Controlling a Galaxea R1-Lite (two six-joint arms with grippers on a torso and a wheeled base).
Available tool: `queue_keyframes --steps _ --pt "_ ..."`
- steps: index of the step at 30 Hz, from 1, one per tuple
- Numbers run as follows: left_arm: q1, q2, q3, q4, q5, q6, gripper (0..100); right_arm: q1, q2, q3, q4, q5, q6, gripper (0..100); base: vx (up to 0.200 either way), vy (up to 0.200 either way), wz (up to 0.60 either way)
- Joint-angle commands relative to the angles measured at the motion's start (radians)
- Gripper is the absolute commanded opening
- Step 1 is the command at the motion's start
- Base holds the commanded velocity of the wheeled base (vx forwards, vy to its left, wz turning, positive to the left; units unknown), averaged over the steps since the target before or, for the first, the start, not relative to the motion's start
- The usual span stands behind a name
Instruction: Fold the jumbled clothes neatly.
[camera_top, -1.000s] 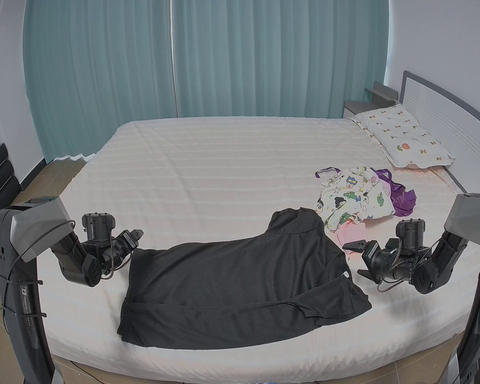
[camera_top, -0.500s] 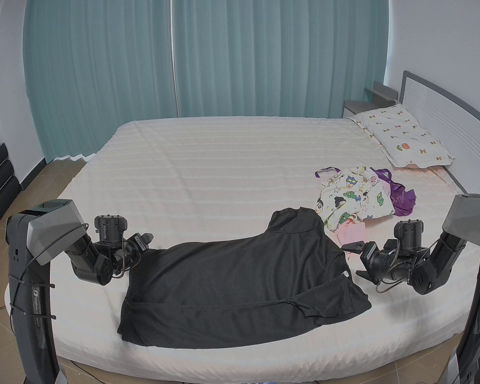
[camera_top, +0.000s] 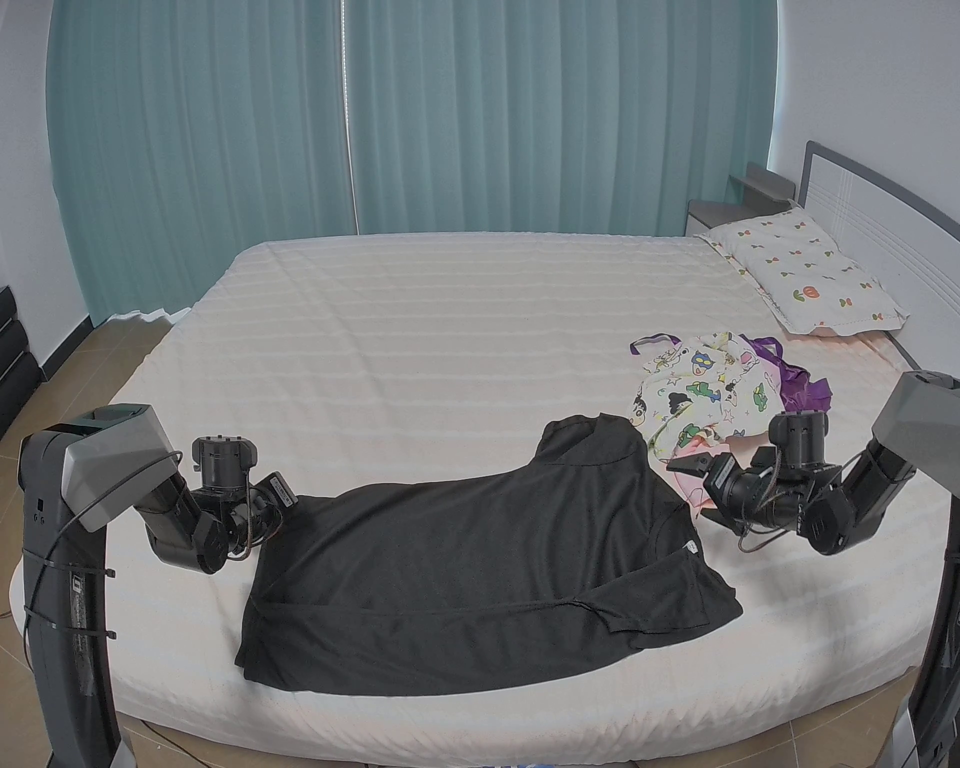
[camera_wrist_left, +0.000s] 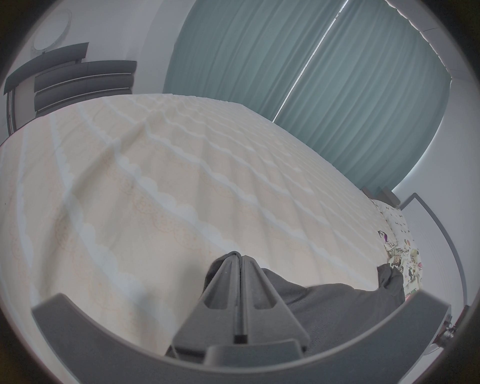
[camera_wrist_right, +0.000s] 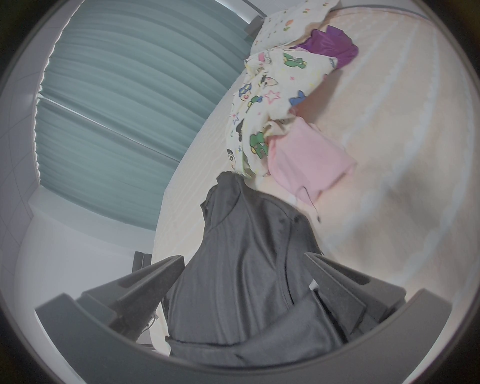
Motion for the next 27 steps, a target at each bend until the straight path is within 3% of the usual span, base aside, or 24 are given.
queue_keyframes --steps 1,11,16,27 --pt "0.004 -0.052 -0.007 -0.005 0.056 -0.002 0 0.053 0.159 -0.308 0.146 -0.127 -0.092 100 0.0 0.0 0.0" --pt "0.003 -0.101 0.004 0.001 0.077 0.0 0 0.101 0.348 -0.577 0.193 -0.144 -0.337 100 0.0 0.0 0.0" --pt "0.001 -0.101 0.007 -0.001 0.098 -0.002 0 0.099 0.415 -0.75 0.259 -0.198 -0.364 100 0.0 0.0 0.0" --pt "-0.002 -0.099 0.01 0.001 0.103 -0.002 0 0.098 0.512 -0.96 0.37 -0.202 -0.367 100 0.0 0.0 0.0"
